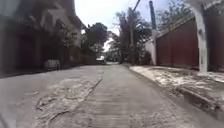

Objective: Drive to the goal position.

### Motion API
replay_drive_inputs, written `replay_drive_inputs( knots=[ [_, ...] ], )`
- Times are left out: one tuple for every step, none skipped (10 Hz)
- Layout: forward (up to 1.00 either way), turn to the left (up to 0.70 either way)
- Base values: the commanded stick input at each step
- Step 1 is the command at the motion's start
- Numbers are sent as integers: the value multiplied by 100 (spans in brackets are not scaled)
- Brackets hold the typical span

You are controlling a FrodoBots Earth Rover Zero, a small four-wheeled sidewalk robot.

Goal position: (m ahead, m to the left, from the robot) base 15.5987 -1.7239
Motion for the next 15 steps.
replay_drive_inputs(
  knots=[
    [91,0],
    [98,0],
    [100,0],
    [100,0],
    [100,0],
    [100,0],
    [100,0],
    [100,0],
    [100,0],
    [100,0],
    [100,0],
    [100,0],
    [100,0],
    [98,0],
    [97,0]
  ],
)
